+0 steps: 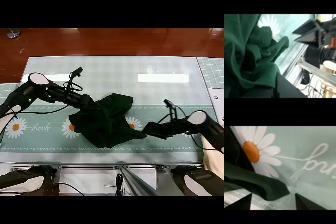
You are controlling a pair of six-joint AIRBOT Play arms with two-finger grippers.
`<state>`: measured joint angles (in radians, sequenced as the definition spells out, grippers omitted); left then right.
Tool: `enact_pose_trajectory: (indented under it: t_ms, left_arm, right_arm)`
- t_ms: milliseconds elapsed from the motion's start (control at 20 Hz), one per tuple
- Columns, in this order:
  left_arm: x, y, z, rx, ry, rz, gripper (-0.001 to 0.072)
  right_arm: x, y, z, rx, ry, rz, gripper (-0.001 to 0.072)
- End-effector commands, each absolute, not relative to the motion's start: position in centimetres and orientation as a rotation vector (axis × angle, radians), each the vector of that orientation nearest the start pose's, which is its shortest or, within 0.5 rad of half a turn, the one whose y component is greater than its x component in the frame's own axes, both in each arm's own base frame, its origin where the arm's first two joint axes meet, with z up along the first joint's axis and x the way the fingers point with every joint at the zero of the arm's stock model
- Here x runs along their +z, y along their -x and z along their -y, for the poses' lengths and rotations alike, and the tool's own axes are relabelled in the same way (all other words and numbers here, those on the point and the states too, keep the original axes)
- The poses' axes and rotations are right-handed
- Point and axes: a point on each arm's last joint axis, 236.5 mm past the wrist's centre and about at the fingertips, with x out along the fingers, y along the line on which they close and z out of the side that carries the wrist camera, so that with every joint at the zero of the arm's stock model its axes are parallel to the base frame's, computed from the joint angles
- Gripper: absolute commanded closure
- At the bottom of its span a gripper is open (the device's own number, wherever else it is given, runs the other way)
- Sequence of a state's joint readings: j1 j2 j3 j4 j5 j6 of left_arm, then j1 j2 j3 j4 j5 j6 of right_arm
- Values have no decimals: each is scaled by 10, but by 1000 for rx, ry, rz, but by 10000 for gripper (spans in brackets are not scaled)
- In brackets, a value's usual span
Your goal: Fold the shirts.
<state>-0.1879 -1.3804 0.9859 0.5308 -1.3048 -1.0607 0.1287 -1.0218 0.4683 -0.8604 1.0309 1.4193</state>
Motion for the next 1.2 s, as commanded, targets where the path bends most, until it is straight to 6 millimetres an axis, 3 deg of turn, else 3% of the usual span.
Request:
enact_pose_trajectory:
  t_ms: [0,150,250,300,400,500,550,600,650,750,800,900,1000,1050,1150]
  left_arm:
    - [23,-296,255,-990,530,-1358,685]
    - [23,-297,255,-988,531,-1356,685]
    - [23,-300,255,-975,536,-1351,685]
    - [22,-302,255,-964,540,-1346,685]
    - [22,-308,254,-938,549,-1331,685]
    - [39,-325,248,-919,556,-1272,685]
    - [62,-340,241,-905,561,-1210,685]
    - [92,-357,233,-894,554,-1122,686]
    - [134,-379,219,-866,545,-993,686]
    - [239,-417,179,-758,526,-666,686]
    - [295,-426,155,-692,521,-494,686]
    - [404,-414,106,-572,495,-166,686]
    - [487,-369,69,-465,417,91,686]
    - [514,-343,58,-417,369,179,686]
    - [548,-287,45,-332,266,300,686]
  right_arm:
    - [-93,-201,-191,441,-533,-1593,94]
    - [-97,-207,-209,463,-518,-1599,109]
    - [-94,-218,-219,478,-506,-1576,332]
    - [-93,-223,-222,473,-508,-1564,401]
    - [-89,-233,-226,510,-462,-1539,694]
    - [-62,-258,-224,565,-377,-1479,694]
    - [-37,-282,-217,558,-333,-1413,694]
    - [0,-314,-204,530,-292,-1316,694]
    - [52,-351,-185,483,-262,-1181,694]
    - [185,-405,-142,403,-242,-867,695]
    - [258,-414,-124,385,-232,-707,694]
    - [378,-394,-102,376,-192,-456,694]
    - [465,-343,-96,384,-123,-254,694]
    - [495,-316,-96,391,-109,-167,694]
    - [532,-257,-87,368,-69,-29,694]
